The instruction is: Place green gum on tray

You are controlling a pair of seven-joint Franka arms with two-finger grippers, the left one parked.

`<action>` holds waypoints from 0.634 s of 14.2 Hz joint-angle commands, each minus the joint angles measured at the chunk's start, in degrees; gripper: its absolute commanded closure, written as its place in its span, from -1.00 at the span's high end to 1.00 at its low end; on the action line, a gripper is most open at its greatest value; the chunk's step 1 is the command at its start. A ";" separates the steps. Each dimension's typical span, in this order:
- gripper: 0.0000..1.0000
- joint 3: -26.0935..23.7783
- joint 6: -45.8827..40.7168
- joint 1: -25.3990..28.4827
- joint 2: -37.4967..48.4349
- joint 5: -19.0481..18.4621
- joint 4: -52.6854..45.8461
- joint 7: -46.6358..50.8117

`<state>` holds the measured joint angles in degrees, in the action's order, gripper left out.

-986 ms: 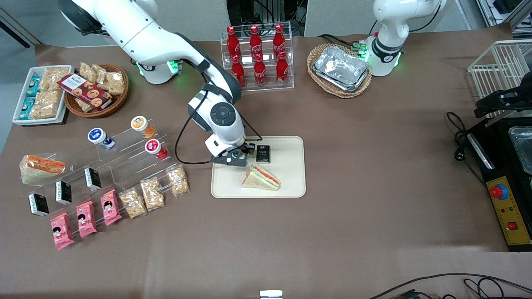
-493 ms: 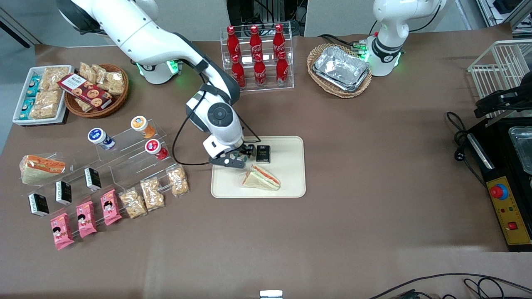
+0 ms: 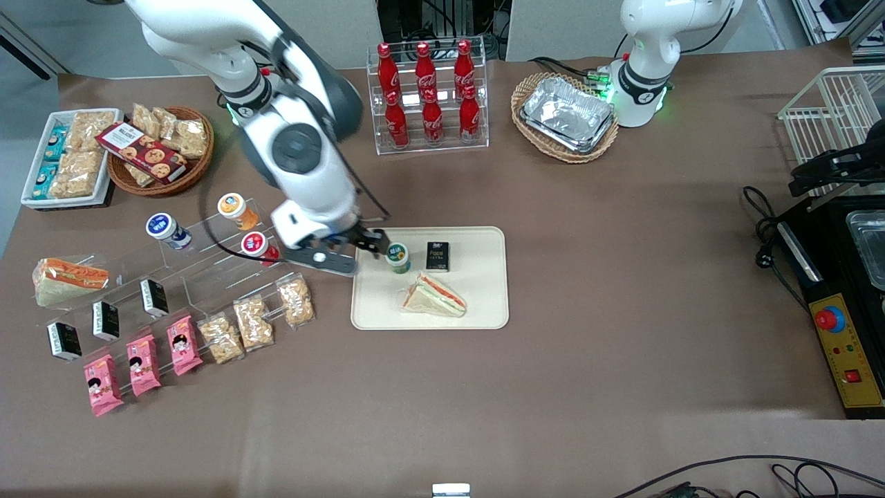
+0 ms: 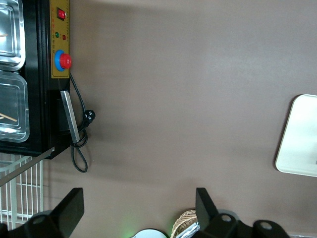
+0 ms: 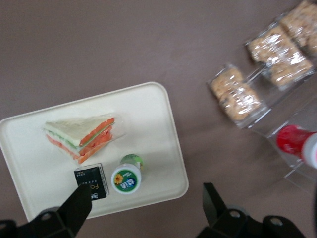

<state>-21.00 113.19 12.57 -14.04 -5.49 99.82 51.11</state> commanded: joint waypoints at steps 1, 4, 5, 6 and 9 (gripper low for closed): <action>1.00 -0.44 -4.55 -10.34 6.12 4.08 -0.85 -10.92; 1.00 -0.44 -7.62 -17.83 9.64 4.35 -0.85 -15.08; 1.00 -0.44 -8.33 -18.80 10.87 4.61 -0.76 -14.47; 1.00 -0.36 -9.55 -18.99 12.27 5.83 -0.50 -14.03; 1.00 1.57 -11.58 -18.99 14.22 8.66 -0.41 -13.32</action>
<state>-20.41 103.76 -6.58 -2.38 0.62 98.74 36.95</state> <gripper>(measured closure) 0.000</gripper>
